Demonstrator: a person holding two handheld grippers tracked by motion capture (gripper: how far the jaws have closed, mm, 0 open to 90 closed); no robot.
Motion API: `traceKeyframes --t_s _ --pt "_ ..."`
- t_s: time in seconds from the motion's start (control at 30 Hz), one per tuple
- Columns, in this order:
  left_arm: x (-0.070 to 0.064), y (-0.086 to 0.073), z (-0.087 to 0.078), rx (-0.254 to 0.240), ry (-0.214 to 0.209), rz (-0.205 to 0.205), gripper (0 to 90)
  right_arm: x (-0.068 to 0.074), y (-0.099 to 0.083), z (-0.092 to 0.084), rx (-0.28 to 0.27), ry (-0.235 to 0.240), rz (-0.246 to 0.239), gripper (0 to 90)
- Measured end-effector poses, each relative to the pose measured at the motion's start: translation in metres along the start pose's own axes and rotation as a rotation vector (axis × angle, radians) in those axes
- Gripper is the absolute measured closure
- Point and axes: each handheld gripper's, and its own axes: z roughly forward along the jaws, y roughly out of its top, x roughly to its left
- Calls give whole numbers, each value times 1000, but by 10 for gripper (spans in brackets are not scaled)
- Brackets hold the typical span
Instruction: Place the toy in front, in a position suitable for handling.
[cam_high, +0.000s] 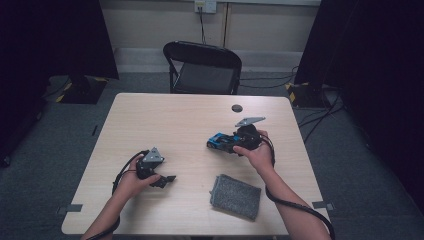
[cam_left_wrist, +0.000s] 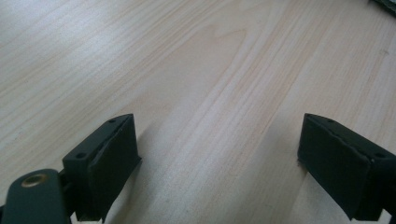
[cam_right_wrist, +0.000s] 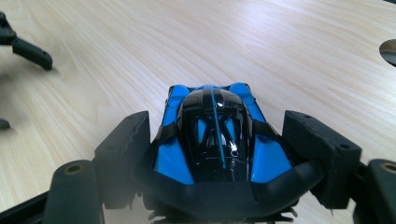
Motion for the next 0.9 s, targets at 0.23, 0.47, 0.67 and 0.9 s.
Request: traceKeyframes --t_s 0.23,0.47,0.67,0.9 --pt "0 0 0 0 0 0 116 -5 -14 -7 -24 4 3 246" --pt "0 0 0 1 0 1 116 -10 -27 -10 -34 17 -1 245" --pt "0 0 0 1 0 1 116 -14 -37 -10 -35 11 1 245" --pt "0 0 0 1 0 2 116 -16 -50 -8 -21 6 -1 245"
